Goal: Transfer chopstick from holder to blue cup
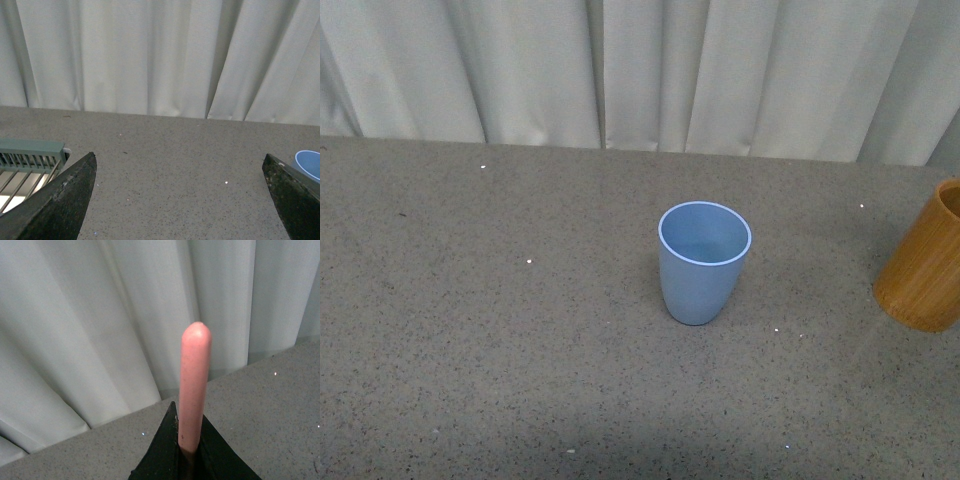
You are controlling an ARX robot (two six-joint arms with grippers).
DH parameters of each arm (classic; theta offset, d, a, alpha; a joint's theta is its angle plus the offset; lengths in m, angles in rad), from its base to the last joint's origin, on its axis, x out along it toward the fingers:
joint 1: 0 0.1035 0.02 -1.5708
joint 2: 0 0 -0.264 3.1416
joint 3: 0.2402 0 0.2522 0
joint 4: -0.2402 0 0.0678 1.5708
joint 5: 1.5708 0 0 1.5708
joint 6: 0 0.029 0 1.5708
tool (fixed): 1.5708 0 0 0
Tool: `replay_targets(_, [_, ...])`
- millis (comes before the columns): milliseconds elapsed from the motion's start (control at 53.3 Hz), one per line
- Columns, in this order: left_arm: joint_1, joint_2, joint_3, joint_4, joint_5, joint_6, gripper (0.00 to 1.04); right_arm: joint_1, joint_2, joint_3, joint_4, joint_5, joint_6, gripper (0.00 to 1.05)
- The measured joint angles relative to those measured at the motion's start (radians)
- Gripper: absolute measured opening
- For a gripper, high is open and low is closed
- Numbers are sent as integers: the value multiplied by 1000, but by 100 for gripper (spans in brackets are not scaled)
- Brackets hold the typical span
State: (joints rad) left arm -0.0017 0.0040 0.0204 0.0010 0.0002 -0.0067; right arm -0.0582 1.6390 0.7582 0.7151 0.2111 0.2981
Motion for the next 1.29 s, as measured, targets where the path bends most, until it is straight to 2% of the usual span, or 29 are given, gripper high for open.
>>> replay_targets(262, [0,0,0,0,0,0,98,3,-130,-9,-43,-7,34,2])
replay_targets(394, [0,0,0,0,0,0,98,34,-179,-3,-72,-2,58,2])
replay_targets(694, [0,0,0,0,0,0,98,208,-190,-3,-83,69,113,2])
replay_targets(769, [0,0,0,0,0,0,98,277,-164,-2,-76,108,126,2])
replay_targets(938, [0,0,0,0,0,0,98,371,-91,27,-71,155,134,2])
replay_targets(1106, [0,0,0,0,0,0,98,446,-12,88,-71,190,140,2])
replay_targets(1294, [0,0,0,0,0,0,98,484,40,117,-69,208,143,2])
